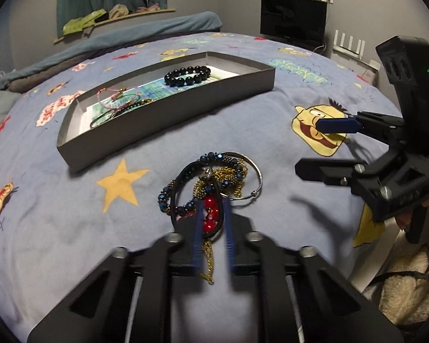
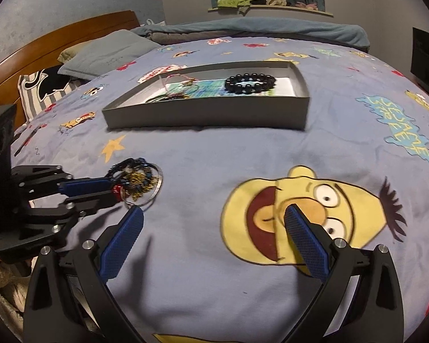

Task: Organize jewelry
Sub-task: 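Grasp the black hair tie with the left tool while the right tool grasps the dark blue bead bracelet, then carry the hair tie and blue bead bracelet into the box and release both, then move both tools back to the last jewelry pieces, then grasp the red bead tassel pendant with the left tool while the right tool grasps the silver ring, then carry the pendant and silver ring into the box and open both tools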

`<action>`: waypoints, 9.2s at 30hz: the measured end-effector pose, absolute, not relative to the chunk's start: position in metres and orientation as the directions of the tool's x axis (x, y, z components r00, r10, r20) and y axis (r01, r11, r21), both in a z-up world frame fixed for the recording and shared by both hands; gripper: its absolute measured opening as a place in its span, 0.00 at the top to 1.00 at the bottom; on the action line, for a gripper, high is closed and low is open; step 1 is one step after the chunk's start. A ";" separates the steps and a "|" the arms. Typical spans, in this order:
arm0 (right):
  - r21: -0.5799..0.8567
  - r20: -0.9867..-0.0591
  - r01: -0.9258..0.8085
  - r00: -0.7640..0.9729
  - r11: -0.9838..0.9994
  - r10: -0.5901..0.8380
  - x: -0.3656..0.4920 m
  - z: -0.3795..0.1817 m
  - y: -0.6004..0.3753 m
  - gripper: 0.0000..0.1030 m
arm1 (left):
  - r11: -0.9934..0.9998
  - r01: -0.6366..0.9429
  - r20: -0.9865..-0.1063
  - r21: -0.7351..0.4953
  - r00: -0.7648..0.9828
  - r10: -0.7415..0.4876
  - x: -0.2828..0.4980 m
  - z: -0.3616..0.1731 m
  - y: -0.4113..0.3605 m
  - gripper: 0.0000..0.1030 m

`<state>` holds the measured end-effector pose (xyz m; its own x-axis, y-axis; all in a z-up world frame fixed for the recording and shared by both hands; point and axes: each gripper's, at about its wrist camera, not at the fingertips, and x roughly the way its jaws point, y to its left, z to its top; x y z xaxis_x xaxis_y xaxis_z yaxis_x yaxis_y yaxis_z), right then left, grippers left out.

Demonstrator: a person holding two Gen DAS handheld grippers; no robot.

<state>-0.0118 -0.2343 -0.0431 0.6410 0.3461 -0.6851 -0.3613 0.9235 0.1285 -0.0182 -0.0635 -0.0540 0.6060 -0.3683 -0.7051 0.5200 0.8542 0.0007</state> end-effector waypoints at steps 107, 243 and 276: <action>0.136 -0.730 -0.400 0.578 0.906 0.365 0.126 -0.011 -0.176 0.92 | 0.927 0.364 -0.771 -0.093 0.563 -0.298 0.133 -0.025 0.004 0.93; -0.010 -0.639 -0.407 0.705 0.913 0.308 -0.004 -0.038 -0.184 0.56 | 0.885 0.465 -0.625 -0.039 0.680 -0.384 -0.022 -0.015 0.013 0.76; 0.038 -0.687 -0.253 0.696 0.967 0.209 0.160 -0.007 -0.234 0.56 | 0.865 0.501 -0.606 -0.025 0.681 -0.411 0.172 0.055 -0.075 0.76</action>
<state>0.1602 -0.2335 -0.0071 0.6962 0.2091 -0.6867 -0.2526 0.9668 0.0382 0.1721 -0.0746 0.0545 0.6806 -0.4112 -0.6063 0.5005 0.8654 -0.0250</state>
